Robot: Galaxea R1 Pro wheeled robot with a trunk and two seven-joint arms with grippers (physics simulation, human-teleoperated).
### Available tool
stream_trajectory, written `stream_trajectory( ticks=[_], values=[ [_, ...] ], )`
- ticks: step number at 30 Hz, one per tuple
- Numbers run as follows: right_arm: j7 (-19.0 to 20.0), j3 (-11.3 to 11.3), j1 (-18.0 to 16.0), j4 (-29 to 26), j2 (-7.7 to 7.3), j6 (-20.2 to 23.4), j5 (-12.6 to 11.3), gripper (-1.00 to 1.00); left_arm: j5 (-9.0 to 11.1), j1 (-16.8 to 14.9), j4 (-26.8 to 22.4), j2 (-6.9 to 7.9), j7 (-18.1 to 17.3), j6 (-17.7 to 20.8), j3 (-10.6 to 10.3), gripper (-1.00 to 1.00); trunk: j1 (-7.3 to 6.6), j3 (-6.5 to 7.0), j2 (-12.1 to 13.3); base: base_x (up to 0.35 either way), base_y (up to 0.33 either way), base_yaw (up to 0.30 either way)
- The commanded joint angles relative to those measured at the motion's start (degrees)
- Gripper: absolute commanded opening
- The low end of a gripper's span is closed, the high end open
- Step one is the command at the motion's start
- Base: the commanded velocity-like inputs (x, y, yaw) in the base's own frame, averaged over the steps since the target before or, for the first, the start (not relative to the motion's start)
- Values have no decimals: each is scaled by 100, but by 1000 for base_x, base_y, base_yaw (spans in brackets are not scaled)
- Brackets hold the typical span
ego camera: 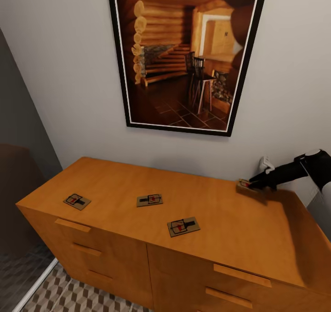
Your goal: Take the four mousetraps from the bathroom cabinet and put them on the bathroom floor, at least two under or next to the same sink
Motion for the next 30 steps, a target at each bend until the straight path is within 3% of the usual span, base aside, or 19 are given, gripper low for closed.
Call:
stream_trajectory(
  ticks=[1, 6, 14, 20, 30],
  values=[
    [57, 6, -2, -92, -2, 131, 17, -100, -7, -3, 9, -1, 22, -30, -21, 100, 0, -5, -2, 0, 0, 0],
    [131, 11, -2, -634, -3, 547, 17, -100, -7, -3, 6, -1, 16, -32, -21, 100, 0, -5, -2, 0, 0, 0],
    [131, 16, -2, -1023, 2, 949, 9, -100, -8, -3, 5, -1, 14, -38, -21, 100, 0, -5, -2, 0, 0, 0],
    [131, 27, -2, -1074, 3, 1003, 12, -100, -10, -3, 5, 2, 14, -40, -21, 100, 0, -5, -2, -10, 23, 0],
    [131, 30, -1, -1076, 4, 1013, 17, -100, -16, -3, 5, 8, 14, -48, -21, 100, 0, -5, -2, -100, 224, 0]
  ],
)
